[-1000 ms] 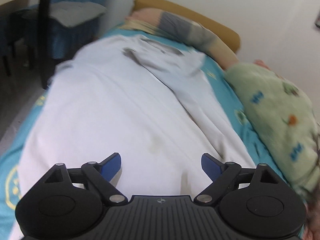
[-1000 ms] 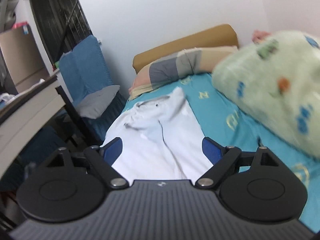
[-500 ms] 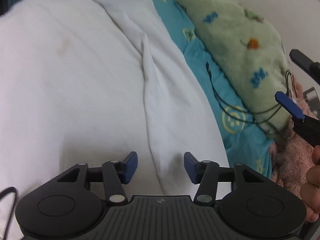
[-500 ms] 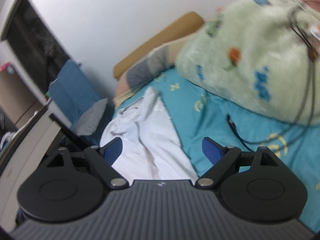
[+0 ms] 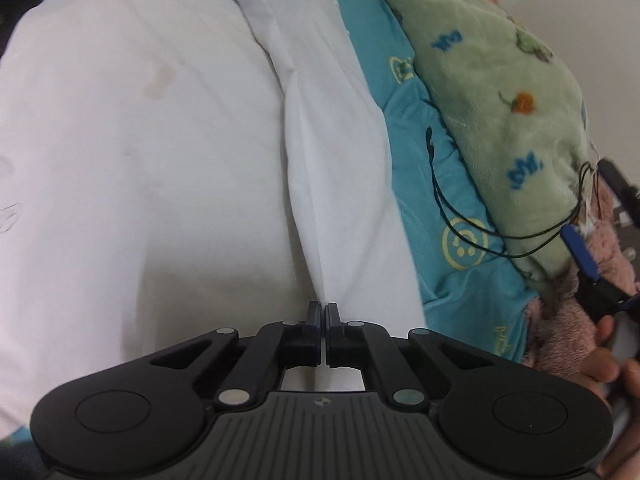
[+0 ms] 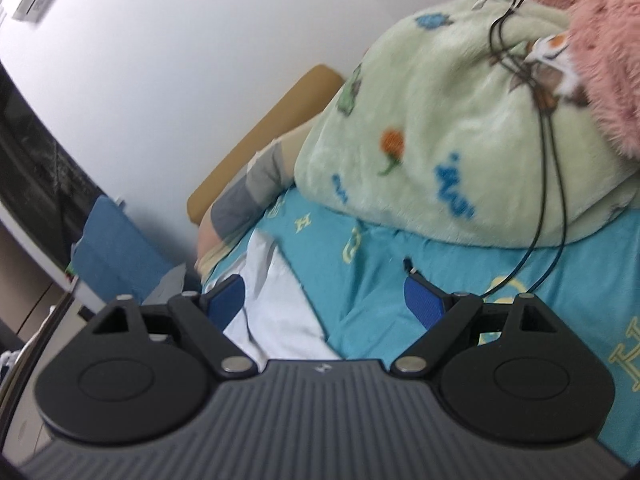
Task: Fold clothes
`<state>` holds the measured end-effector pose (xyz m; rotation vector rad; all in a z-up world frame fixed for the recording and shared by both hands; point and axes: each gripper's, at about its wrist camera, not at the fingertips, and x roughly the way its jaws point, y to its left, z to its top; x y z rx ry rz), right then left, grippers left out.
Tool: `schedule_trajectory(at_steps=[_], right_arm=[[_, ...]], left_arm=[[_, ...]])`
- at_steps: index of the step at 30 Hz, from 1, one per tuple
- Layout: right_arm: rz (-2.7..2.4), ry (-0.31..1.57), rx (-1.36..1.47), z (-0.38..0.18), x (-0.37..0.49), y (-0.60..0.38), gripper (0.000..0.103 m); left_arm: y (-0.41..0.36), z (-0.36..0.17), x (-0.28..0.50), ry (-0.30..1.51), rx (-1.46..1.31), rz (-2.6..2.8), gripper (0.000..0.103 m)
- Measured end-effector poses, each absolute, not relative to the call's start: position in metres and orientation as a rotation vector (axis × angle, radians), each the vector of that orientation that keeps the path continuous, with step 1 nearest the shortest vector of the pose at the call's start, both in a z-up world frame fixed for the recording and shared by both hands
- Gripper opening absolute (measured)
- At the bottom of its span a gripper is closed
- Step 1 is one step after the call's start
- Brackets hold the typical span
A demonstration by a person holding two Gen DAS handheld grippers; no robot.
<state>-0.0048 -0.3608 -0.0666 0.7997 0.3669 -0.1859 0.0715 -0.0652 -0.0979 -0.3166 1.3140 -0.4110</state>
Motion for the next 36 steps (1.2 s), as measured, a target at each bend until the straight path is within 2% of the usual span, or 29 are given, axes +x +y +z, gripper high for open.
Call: schedule_trajectory(at_steps=[3, 9, 10, 12, 13, 14, 15, 17, 19, 24, 29, 34, 36], right_arm=[[-0.19, 0.366, 0.783, -0.065, -0.003, -0.361, 0.089], [-0.16, 0.406, 0.721, -0.062, 0.003, -0.346, 0.089], [-0.157, 0.411, 0.7, -0.061, 0.004, -0.342, 0.089], [-0.15, 0.419, 0.661, -0.059, 0.005, -0.335, 0.089], [-0.145, 0.422, 0.644, -0.058, 0.006, -0.331, 0.089], [-0.139, 0.425, 0.632, -0.058, 0.007, -0.328, 0.089], [-0.134, 0.429, 0.62, -0.057, 0.009, -0.325, 0.089], [-0.123, 0.44, 0.597, -0.058, 0.013, -0.318, 0.088], [-0.113, 0.46, 0.583, -0.06, 0.02, -0.312, 0.088], [-0.127, 0.507, 0.537, -0.071, 0.042, -0.3, 0.088], [-0.161, 0.572, 0.503, -0.095, 0.076, -0.293, 0.088], [-0.194, 0.613, 0.512, -0.119, 0.103, -0.299, 0.088], [-0.211, 0.639, 0.535, -0.129, 0.109, -0.304, 0.088]], left_arm=[[-0.05, -0.09, 0.063, 1.301, -0.277, -0.355, 0.001], [-0.038, -0.117, 0.064, 1.308, -0.182, -0.305, 0.005], [-0.037, -0.118, 0.066, 1.315, -0.187, -0.301, 0.01], [-0.037, -0.114, 0.073, 1.315, -0.179, -0.299, 0.03], [-0.037, -0.11, 0.078, 1.304, -0.165, -0.295, 0.047], [-0.038, -0.105, 0.085, 1.278, -0.146, -0.287, 0.055], [-0.04, -0.1, 0.092, 1.248, -0.128, -0.278, 0.058], [-0.046, -0.091, 0.116, 1.167, -0.089, -0.251, 0.073], [-0.056, -0.088, 0.146, 1.084, -0.05, -0.213, 0.081], [-0.091, -0.101, 0.241, 0.875, 0.083, -0.118, 0.081], [-0.11, -0.126, 0.329, 0.803, 0.101, -0.041, 0.082], [-0.11, -0.16, 0.37, 0.751, 0.2, 0.08, 0.084], [-0.097, -0.164, 0.373, 0.728, 0.159, 0.098, 0.084]])
